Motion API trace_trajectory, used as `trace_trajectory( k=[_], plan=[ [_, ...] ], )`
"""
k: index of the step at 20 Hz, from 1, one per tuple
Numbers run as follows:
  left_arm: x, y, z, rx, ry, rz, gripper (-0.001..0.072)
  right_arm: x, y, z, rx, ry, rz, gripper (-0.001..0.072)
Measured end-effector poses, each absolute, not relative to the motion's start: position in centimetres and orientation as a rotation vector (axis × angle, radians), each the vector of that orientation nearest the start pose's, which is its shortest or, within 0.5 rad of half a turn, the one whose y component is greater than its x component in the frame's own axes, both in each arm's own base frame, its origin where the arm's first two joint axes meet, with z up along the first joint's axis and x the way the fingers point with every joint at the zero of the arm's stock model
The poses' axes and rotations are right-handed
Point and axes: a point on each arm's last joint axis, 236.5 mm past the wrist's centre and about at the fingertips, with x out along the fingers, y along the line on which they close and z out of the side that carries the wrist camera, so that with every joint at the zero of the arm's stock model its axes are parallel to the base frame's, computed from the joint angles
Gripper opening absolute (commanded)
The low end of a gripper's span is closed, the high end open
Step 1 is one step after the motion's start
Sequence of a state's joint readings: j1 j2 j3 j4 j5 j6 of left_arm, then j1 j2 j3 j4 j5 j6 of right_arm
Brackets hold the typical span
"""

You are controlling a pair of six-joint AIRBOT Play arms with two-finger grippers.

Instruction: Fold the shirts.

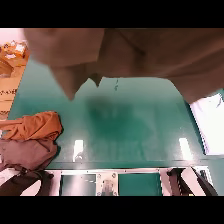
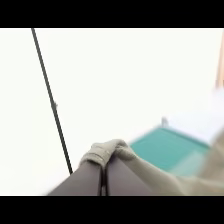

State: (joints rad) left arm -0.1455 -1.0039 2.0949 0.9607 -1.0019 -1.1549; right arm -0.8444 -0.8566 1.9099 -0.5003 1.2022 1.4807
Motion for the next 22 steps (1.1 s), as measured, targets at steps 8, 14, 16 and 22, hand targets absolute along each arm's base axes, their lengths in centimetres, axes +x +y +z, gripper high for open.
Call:
trace_trajectory(
  k=[8,14,16,22],
  plan=[
    [32.1,-14.8,49.7,0.021,-0.03,-0.582,0.0029,29.7,-3.7,49.9,0.444,-0.003,0.134,0.0012],
    [45.1,-16.5,32.1,-0.068,0.373,-0.563,0.0029,40.3,-6.4,31.7,0.658,0.326,0.198,0.0012],
    [49.1,-17.3,25.7,-0.121,0.487,-0.559,0.003,43.6,-6.9,24.4,0.713,0.44,0.189,0.0011],
    [56.7,-20.4,9.1,-0.311,0.688,-0.589,0.0479,49.8,-6.4,6.0,0.841,0.723,0.16,0.025]
  ],
)
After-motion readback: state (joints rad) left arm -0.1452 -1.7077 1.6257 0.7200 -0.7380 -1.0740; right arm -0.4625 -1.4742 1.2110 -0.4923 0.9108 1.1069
